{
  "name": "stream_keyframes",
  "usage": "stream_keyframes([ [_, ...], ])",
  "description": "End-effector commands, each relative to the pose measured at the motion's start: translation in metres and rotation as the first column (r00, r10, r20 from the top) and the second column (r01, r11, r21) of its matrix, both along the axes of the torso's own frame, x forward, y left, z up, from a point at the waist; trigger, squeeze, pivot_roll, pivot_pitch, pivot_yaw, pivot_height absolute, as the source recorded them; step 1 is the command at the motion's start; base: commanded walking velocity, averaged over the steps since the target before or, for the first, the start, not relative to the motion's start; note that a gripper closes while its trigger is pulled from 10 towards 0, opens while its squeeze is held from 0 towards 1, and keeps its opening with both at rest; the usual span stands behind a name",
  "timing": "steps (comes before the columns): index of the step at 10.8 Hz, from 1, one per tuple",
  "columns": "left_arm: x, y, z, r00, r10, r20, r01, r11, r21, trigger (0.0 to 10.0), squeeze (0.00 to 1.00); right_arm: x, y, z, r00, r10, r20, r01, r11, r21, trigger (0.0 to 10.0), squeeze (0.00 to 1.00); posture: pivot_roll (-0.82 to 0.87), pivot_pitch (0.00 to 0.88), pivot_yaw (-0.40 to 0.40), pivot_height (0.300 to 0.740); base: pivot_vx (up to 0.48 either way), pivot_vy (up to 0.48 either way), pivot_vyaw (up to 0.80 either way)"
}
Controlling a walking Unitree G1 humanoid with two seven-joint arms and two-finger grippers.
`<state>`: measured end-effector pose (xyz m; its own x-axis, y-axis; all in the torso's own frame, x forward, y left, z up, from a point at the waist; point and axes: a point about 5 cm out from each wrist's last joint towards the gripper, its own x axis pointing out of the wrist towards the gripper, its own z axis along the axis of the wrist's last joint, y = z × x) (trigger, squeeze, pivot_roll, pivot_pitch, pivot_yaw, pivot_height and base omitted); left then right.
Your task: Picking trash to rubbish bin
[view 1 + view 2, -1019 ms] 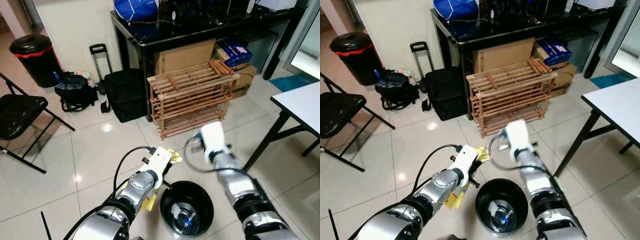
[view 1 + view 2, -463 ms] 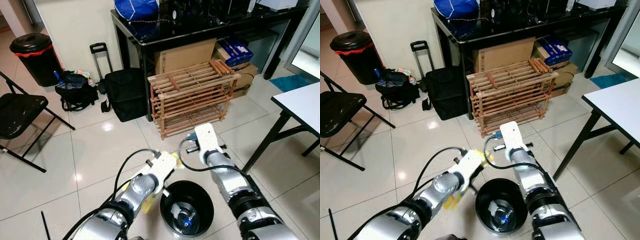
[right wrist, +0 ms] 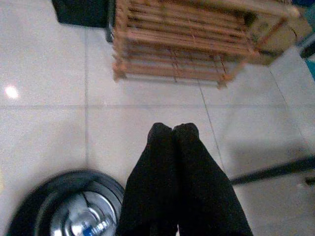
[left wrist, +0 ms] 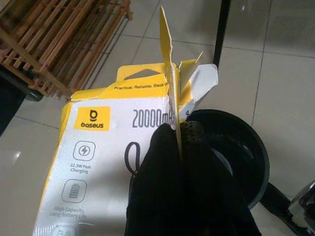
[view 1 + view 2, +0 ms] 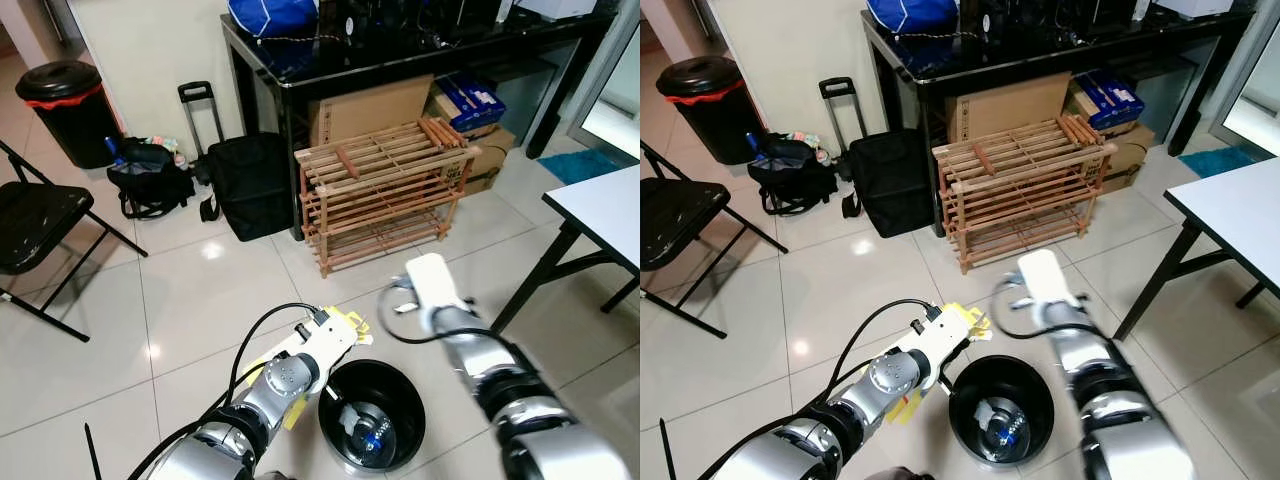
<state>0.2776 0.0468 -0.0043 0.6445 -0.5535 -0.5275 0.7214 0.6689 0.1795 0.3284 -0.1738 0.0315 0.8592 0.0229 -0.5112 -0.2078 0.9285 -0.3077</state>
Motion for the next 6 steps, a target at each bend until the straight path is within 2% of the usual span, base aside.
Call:
stream_keyframes([
  [1,0.001,0.001,0.001,1.0,0.002,0.011,-0.002,1.0,0.006,10.0,0.0,-0.002,-0.011,-0.003,1.0,-0.011,-0.024,0.01,1.0,-0.013,10.0,0.0,-0.04,0.002,0.043,0.74,0.0,0.0,0.0],
  [2,0.001,0.001,0.001,1.0,0.006,0.013,-0.006,1.0,0.002,10.0,0.0,-0.011,-0.034,-0.01,0.996,-0.041,-0.075,0.038,0.999,-0.037,10.0,0.0,-0.04,0.0,0.034,0.74,0.0,0.0,0.0],
  [4,0.0,0.0,0.0,1.0,0.009,0.016,-0.009,1.0,-0.002,10.0,0.0,-0.027,-0.068,-0.019,0.982,-0.145,-0.123,0.134,0.987,-0.093,10.0,0.0,-0.04,0.0,0.027,0.74,0.0,0.0,0.0],
  [5,-0.001,0.0,0.0,1.0,0.01,0.017,-0.01,1.0,-0.002,10.0,0.0,-0.033,-0.075,-0.022,0.974,-0.175,-0.147,0.165,0.983,-0.078,10.0,0.0,-0.04,0.0,0.025,0.74,0.0,0.0,0.0],
  [6,0.0,0.002,-0.001,1.0,0.016,0.02,-0.016,1.0,-0.001,10.0,0.0,-0.04,-0.077,-0.028,0.969,-0.146,-0.199,0.141,0.989,-0.039,10.0,0.0,-0.04,0.0,0.024,0.74,0.0,0.0,0.0],
])
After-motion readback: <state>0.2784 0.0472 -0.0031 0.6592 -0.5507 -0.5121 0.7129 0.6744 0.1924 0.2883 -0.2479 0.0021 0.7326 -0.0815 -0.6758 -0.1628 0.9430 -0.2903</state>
